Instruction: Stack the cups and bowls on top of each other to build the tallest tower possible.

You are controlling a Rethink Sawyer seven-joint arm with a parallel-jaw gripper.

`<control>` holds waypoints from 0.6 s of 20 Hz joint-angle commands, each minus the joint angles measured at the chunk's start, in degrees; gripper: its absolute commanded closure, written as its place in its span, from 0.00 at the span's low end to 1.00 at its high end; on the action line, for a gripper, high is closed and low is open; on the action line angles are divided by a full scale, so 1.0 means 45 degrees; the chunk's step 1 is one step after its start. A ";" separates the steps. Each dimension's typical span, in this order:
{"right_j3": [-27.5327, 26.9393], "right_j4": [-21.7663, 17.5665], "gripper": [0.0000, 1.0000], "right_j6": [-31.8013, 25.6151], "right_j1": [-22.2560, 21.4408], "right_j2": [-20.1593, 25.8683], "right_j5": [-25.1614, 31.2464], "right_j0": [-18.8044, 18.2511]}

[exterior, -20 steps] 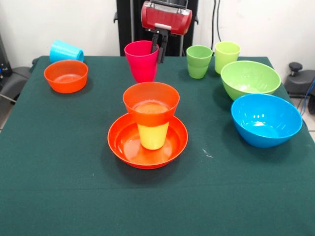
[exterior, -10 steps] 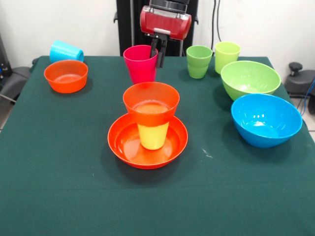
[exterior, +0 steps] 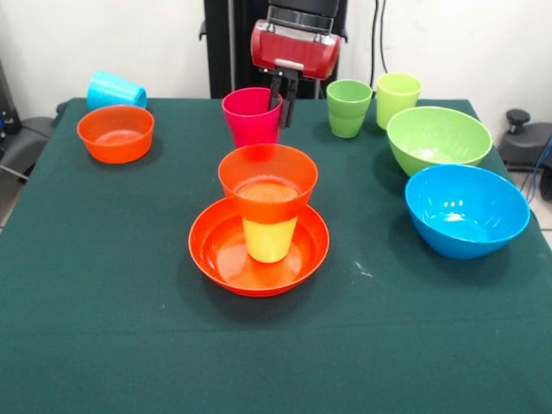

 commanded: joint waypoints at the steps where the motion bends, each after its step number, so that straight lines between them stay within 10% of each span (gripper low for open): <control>1: -0.0899 0.0538 1.00 0.2017 0.0359 0.0587 -0.0602 0.0230; 12: -0.0422 0.0540 1.00 0.1997 0.0226 0.0223 -0.0284 0.0423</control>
